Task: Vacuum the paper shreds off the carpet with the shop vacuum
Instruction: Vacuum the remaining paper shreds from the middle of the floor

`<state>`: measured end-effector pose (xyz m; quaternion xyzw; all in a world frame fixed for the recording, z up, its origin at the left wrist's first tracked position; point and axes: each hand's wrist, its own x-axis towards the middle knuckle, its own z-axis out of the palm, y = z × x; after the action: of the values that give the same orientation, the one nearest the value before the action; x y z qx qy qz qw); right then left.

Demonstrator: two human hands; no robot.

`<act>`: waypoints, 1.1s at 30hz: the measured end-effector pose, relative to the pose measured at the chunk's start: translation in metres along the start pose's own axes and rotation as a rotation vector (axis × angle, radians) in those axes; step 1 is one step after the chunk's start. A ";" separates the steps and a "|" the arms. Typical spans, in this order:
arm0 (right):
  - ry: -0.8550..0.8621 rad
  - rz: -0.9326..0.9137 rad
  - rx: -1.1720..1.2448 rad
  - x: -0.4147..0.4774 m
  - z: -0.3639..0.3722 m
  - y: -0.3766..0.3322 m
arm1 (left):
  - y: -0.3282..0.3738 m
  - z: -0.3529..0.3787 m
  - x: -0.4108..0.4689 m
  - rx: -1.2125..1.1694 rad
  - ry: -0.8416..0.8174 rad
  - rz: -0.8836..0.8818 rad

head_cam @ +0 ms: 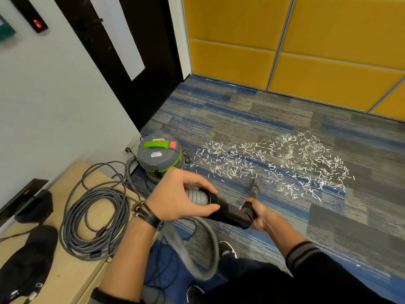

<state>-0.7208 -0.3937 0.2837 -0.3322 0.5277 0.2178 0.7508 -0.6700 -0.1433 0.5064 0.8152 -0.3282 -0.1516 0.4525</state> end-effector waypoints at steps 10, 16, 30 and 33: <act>0.145 -0.010 -0.075 -0.003 -0.029 -0.001 | -0.018 0.018 0.003 -0.030 0.001 -0.113; 0.030 -0.003 -0.093 0.000 0.019 -0.005 | -0.001 -0.002 -0.011 0.060 0.034 -0.032; -0.070 0.119 0.053 -0.007 0.040 0.026 | 0.033 -0.043 -0.027 0.111 0.076 -0.001; -0.094 0.130 0.002 -0.003 0.059 0.023 | 0.036 -0.053 -0.028 0.146 0.105 -0.002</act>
<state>-0.6988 -0.3350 0.2939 -0.2859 0.5126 0.2811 0.7593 -0.6764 -0.1047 0.5641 0.8532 -0.3131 -0.0847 0.4084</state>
